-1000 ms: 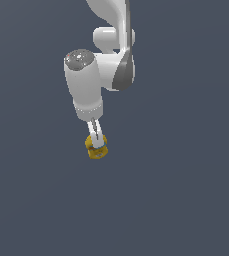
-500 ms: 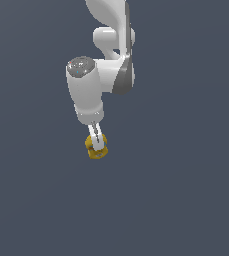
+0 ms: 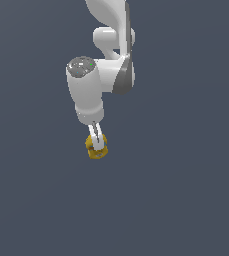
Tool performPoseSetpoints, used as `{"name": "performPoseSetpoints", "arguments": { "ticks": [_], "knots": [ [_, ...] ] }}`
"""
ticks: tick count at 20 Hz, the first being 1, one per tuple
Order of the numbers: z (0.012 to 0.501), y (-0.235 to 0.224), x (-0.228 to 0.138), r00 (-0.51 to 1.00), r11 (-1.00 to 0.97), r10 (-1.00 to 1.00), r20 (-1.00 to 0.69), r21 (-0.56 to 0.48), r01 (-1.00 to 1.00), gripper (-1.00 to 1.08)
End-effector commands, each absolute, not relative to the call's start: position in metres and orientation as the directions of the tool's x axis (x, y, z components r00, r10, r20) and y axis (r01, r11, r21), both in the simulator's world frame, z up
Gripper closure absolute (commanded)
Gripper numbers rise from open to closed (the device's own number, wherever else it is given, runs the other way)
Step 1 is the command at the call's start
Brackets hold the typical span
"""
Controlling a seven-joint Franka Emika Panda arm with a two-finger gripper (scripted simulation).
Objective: Pick up the object and move it to a goal position.
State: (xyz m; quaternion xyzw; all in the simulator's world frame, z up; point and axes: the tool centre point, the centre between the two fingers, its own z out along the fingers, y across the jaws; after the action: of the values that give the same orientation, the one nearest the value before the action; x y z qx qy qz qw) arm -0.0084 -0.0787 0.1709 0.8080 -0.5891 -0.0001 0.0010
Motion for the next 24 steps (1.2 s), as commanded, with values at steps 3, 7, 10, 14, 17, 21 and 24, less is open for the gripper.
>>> {"name": "performPoseSetpoints", "arguments": {
  "ticks": [3,7,10,14,17,21,24],
  "knots": [
    [0.184,-0.073,-0.006,0.311,-0.311,-0.950,0.016,-0.007,-0.950,1.08],
    [0.208,-0.061,-0.002,0.320,-0.321,-0.946,0.045,-0.020,-0.947,1.08],
    [0.233,-0.047,0.001,0.329,-0.332,-0.941,0.076,-0.034,-0.943,1.08],
    [0.277,-0.021,0.005,0.342,-0.351,-0.930,0.131,-0.056,-0.935,1.08],
    [0.316,0.004,0.007,0.352,-0.370,-0.918,0.181,-0.075,-0.926,1.08],
    [0.368,0.041,0.006,0.362,-0.396,-0.898,0.251,-0.100,-0.913,1.08],
    [0.405,0.071,0.004,0.368,-0.417,-0.880,0.301,-0.116,-0.902,1.08]
  ]
}}
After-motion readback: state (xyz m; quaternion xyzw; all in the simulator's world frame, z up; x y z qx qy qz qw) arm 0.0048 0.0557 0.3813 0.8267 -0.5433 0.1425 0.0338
